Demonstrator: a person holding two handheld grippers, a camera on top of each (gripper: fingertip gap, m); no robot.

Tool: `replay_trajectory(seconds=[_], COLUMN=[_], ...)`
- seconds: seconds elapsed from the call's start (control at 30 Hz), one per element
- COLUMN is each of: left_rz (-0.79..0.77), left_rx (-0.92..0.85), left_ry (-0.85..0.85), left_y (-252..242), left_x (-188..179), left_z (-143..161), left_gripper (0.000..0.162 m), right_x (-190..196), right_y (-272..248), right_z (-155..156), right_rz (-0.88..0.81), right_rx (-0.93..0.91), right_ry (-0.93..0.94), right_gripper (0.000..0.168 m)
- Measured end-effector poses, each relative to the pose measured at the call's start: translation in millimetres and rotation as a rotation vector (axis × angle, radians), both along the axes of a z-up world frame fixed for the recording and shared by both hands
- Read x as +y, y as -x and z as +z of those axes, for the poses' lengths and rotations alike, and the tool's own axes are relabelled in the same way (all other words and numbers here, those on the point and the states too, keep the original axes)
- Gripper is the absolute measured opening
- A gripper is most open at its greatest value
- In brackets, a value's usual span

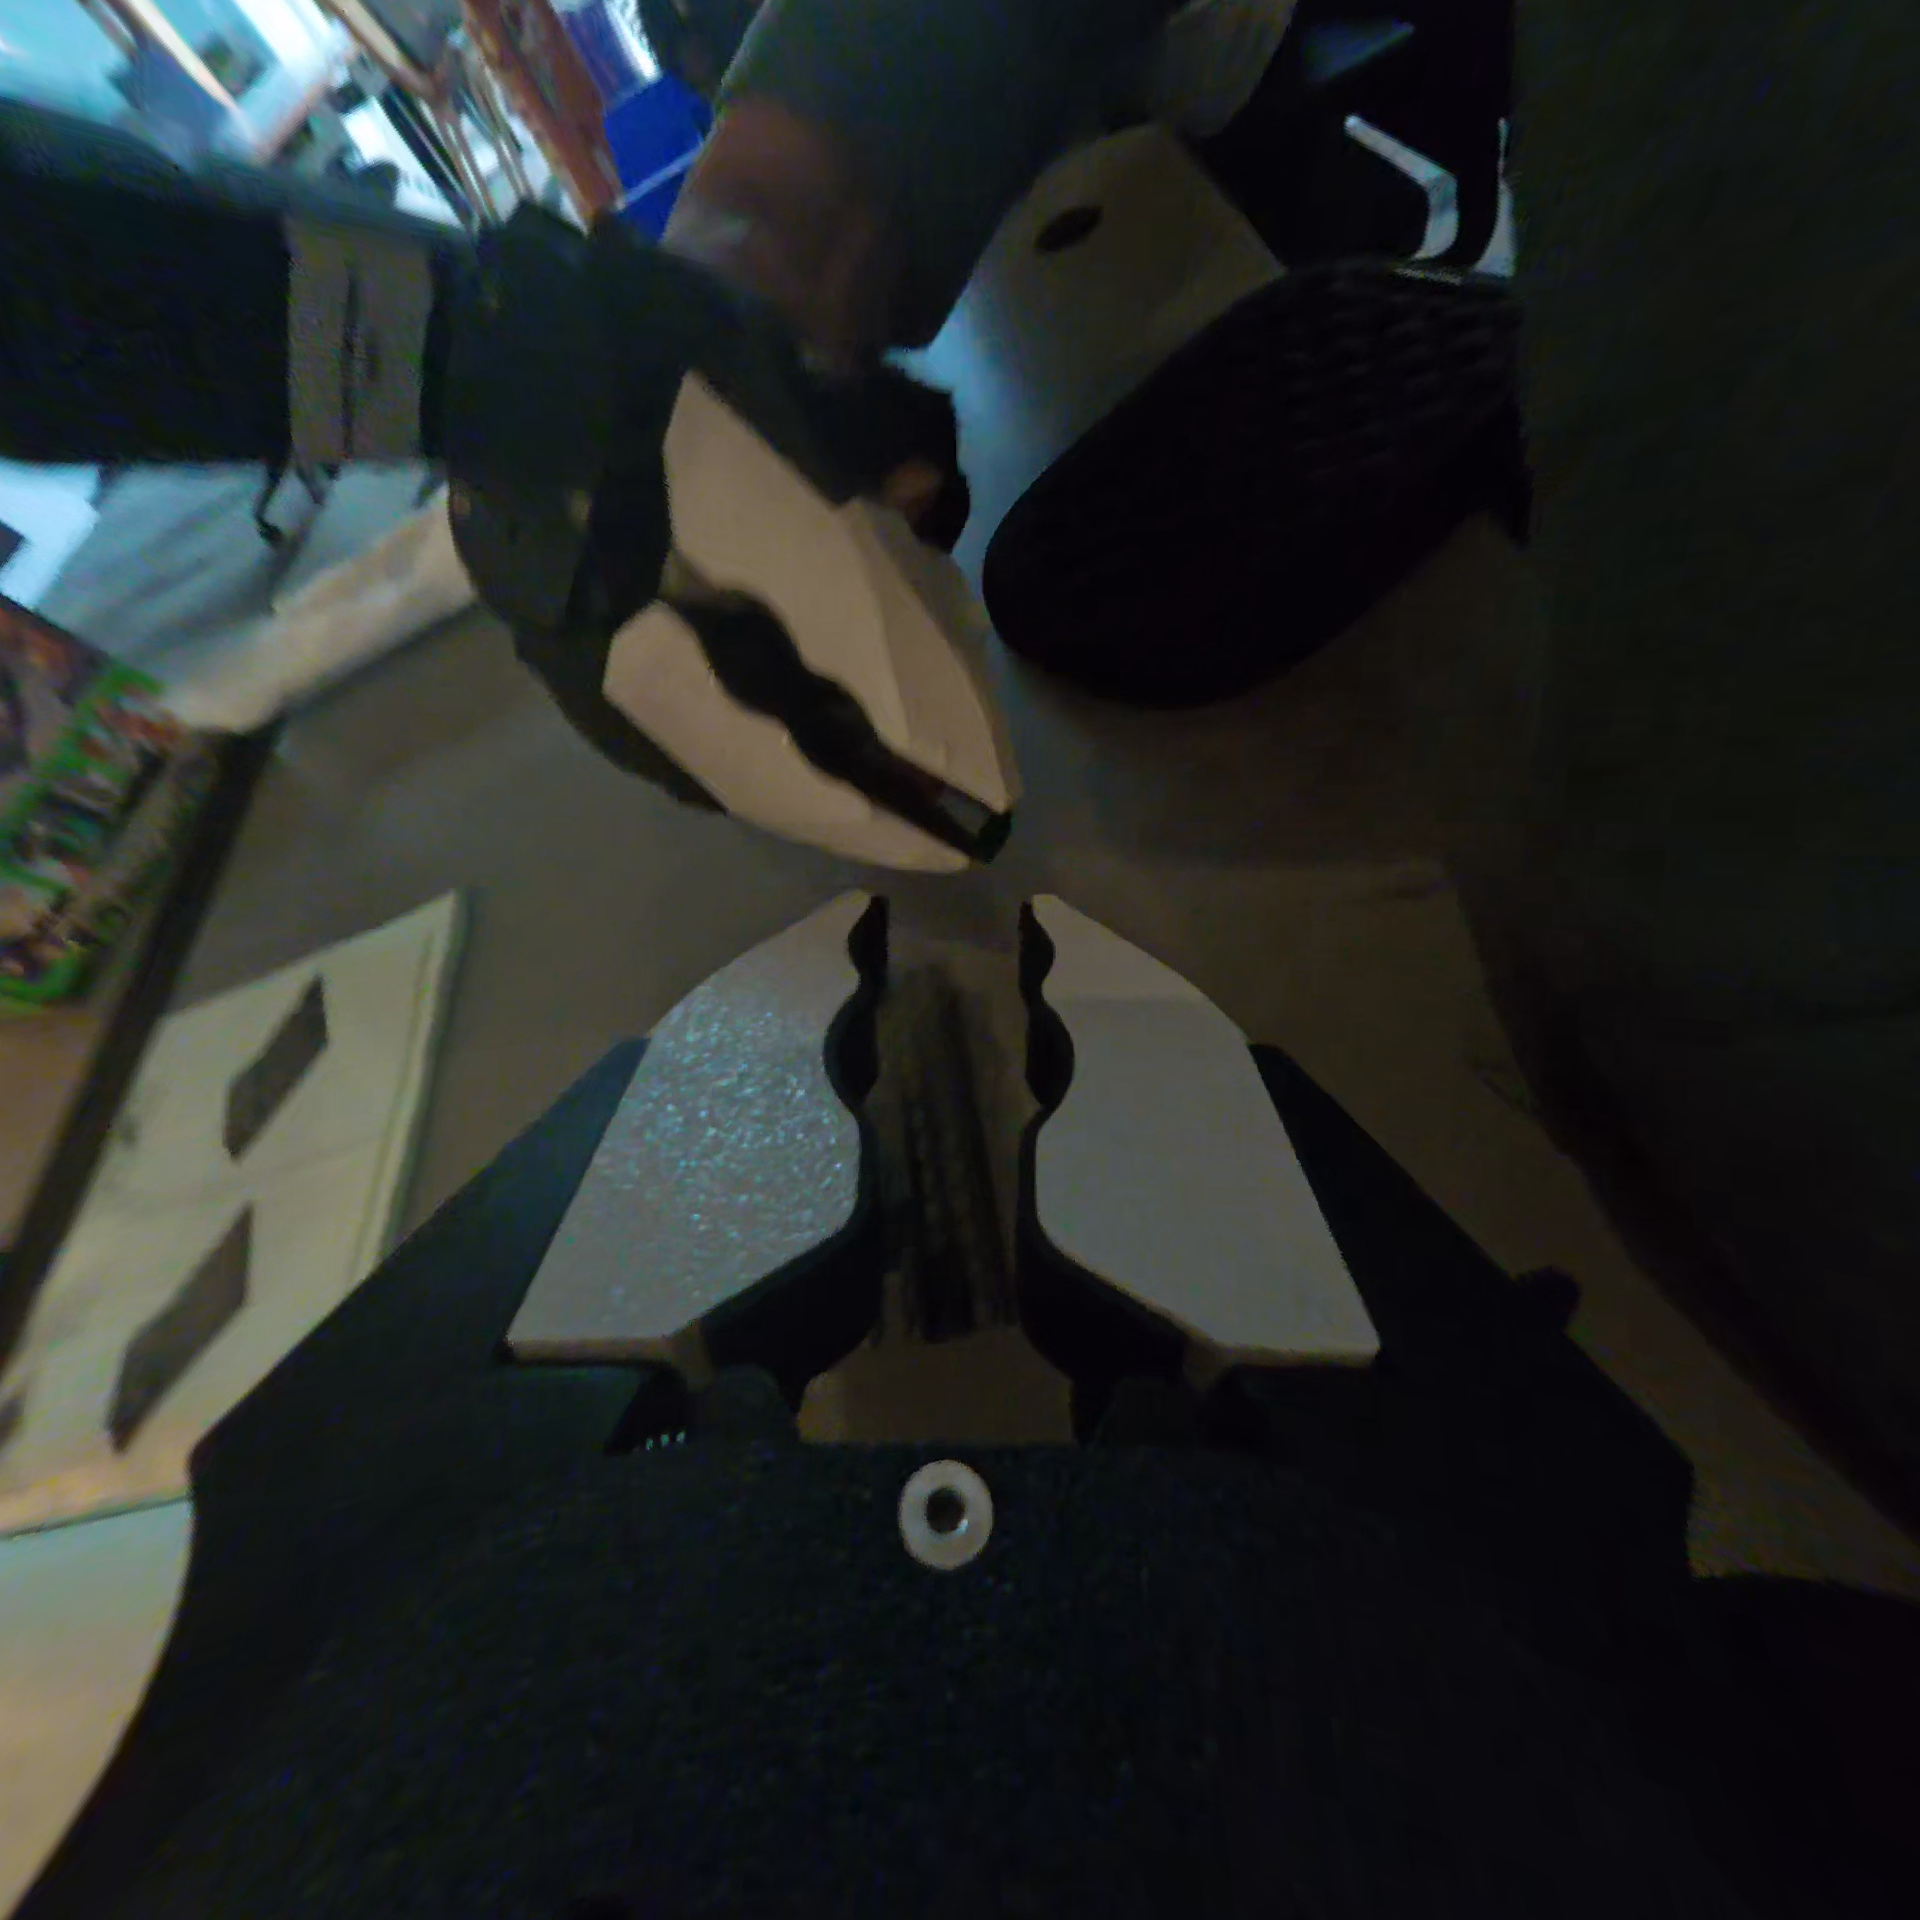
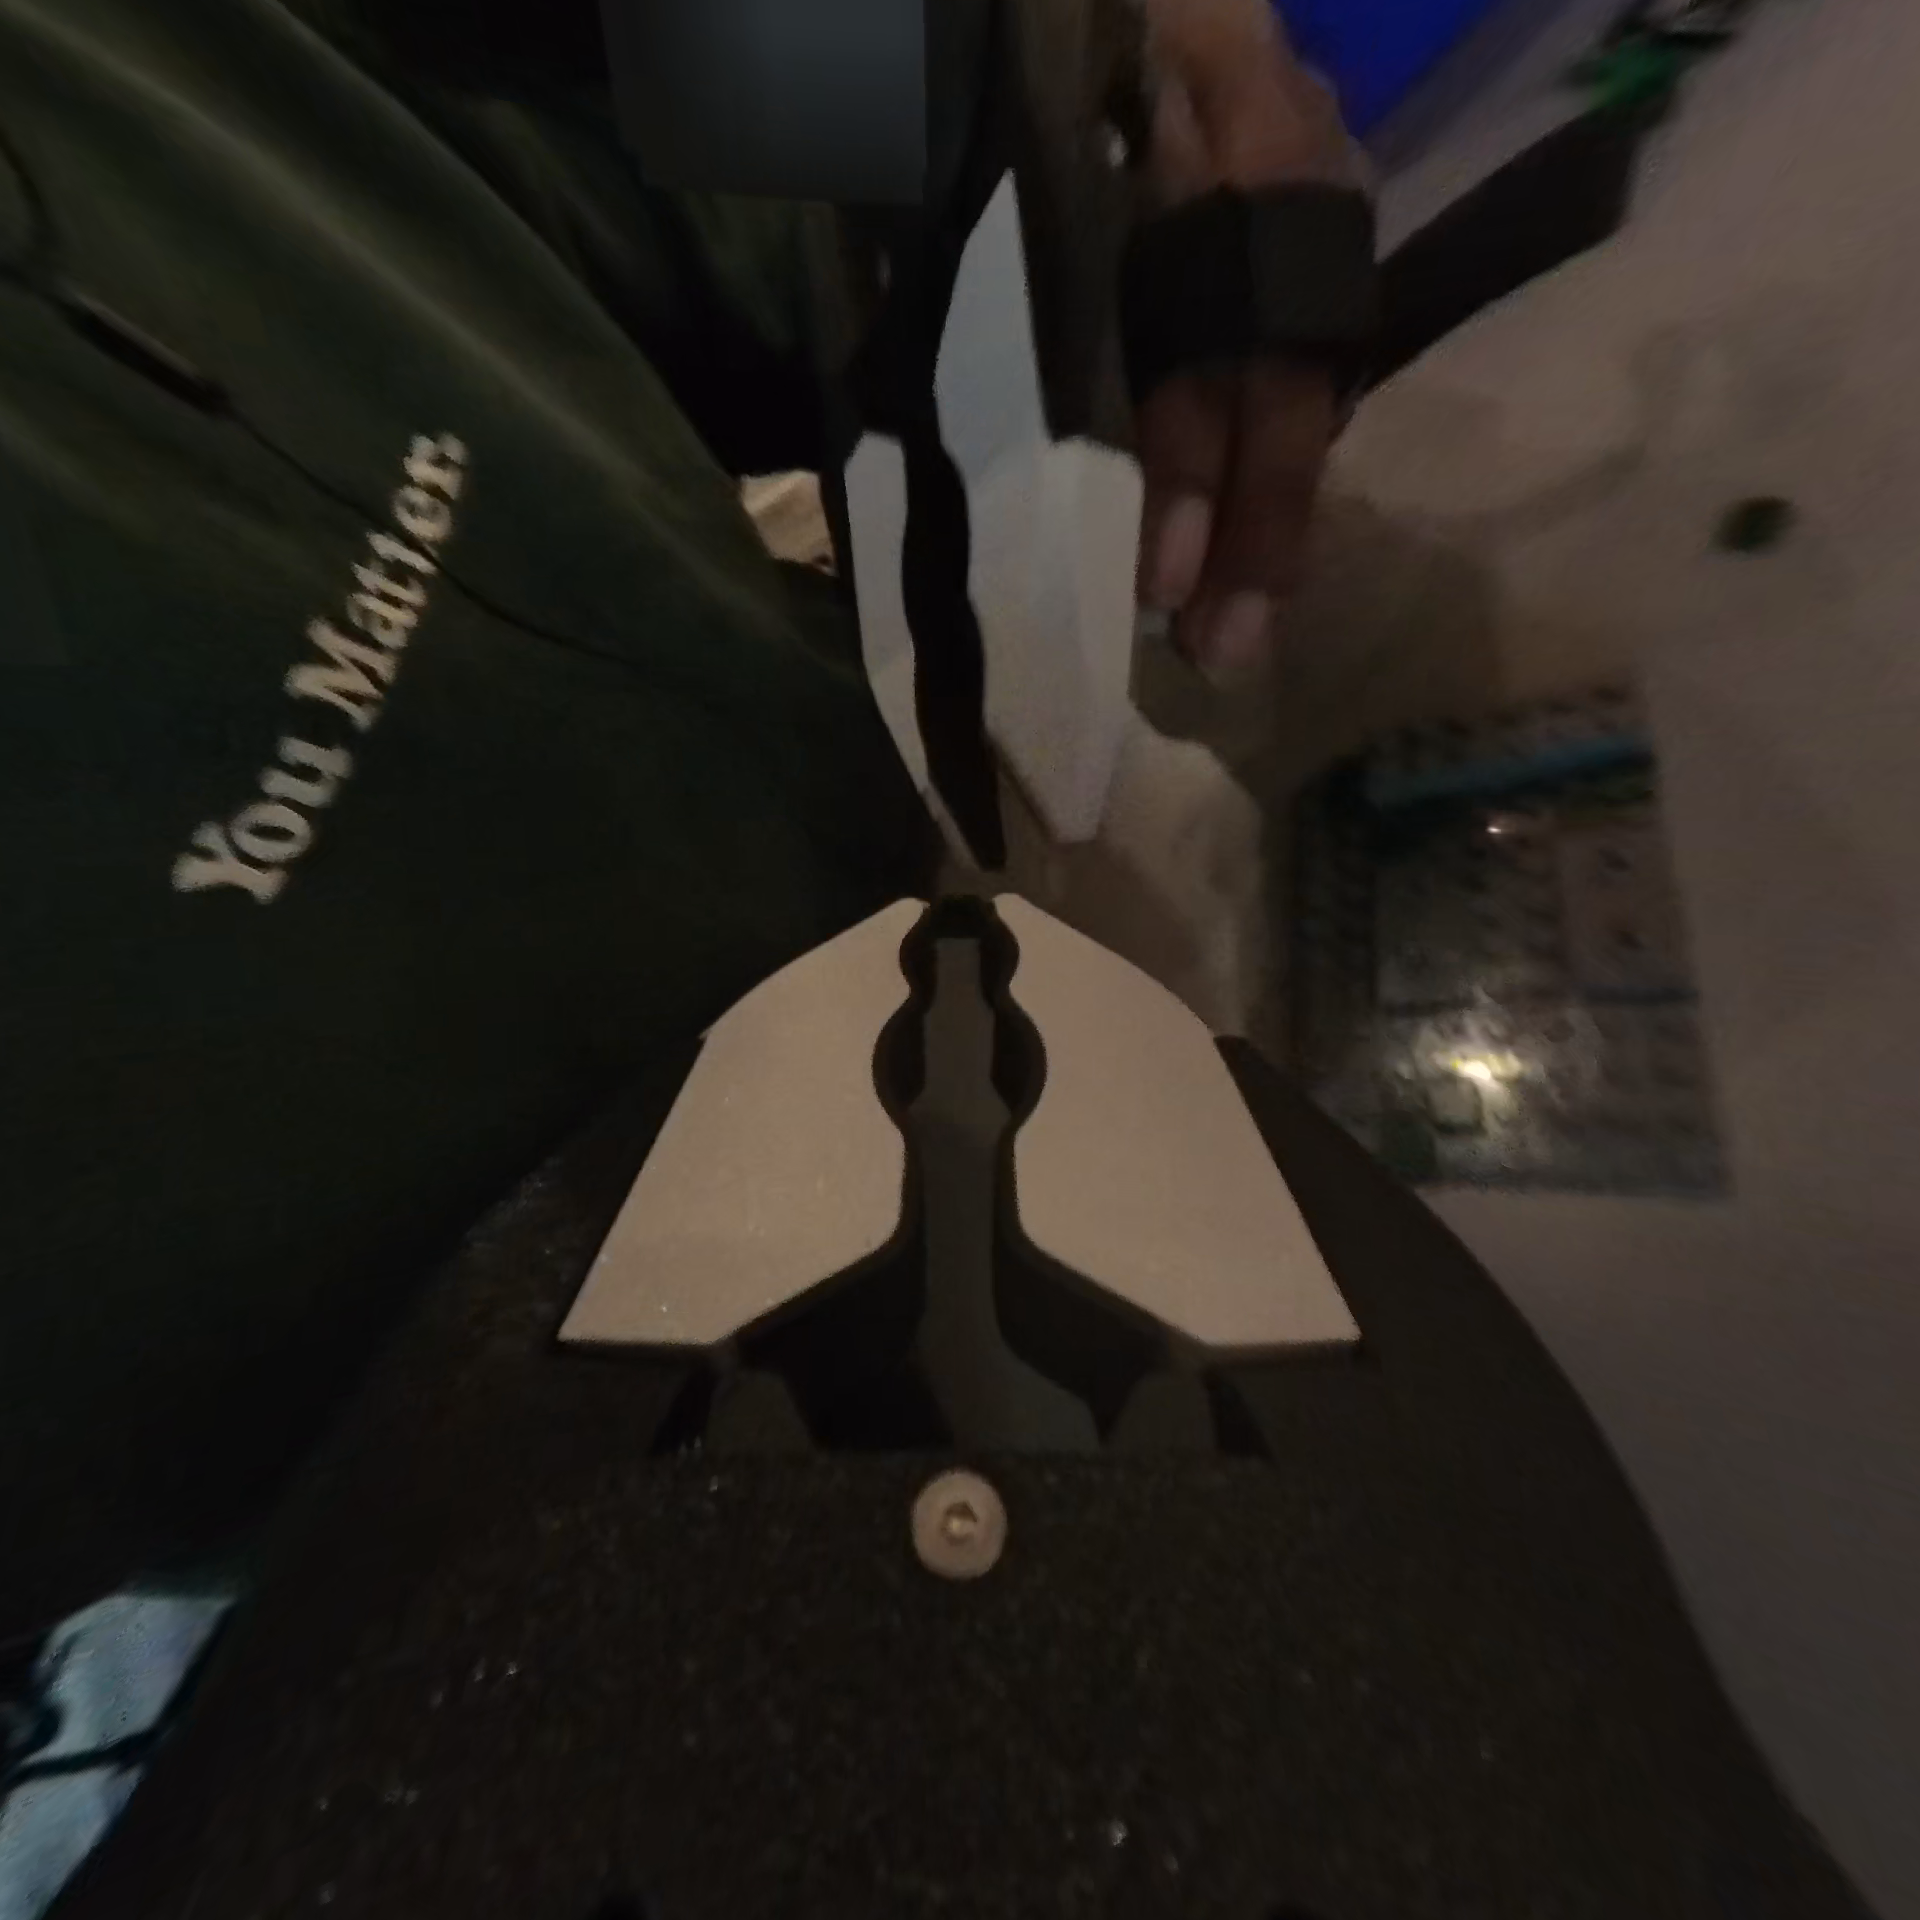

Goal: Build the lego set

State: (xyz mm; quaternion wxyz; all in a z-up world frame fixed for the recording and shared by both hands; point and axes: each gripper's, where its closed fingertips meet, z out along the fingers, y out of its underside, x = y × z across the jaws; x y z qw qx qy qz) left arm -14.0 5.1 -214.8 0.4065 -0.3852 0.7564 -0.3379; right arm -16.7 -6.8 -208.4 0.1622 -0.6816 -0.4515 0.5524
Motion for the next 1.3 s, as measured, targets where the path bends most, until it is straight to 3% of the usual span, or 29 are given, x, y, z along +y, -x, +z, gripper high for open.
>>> replay_trajectory(seconds=[0.03, 0.77, 0.97, 1.1, 1.3], left_rz=[0.002, -0.044, 0.003, 0.086, 0.246], left_rx=[-0.013, -0.065, -0.041, -0.004, 0.058], left_ry=[-0.014, -0.033, 0.064, 0.216, 0.584], left_y=[0.4, 7.2, 7.2, 8.2, 9.0], left_x=[-0.4, -15.6, -11.7, -1.1, 20.4], left_z=[2.3, 15.2, 12.2, 6.6, -3.7], left_gripper=[0.022, 0.004, 0.003, 0.003, 0.002], right_x=[0.1, -1.3, 3.9, 16.1, 39.9], right_y=[2.5, 12.8, 12.0, 7.0, 0.2], right_z=[2.1, 10.8, 7.7, 5.2, -3.5], right_rz=[0.007, 0.022, -0.005, -0.068, -0.213], right_rx=[0.009, 0.079, 0.077, 0.042, -0.119], right_ry=[0.017, 0.151, 0.128, -0.055, -0.674], right_gripper=[0.007, 0.007, 0.008, 0.013, 0.017])
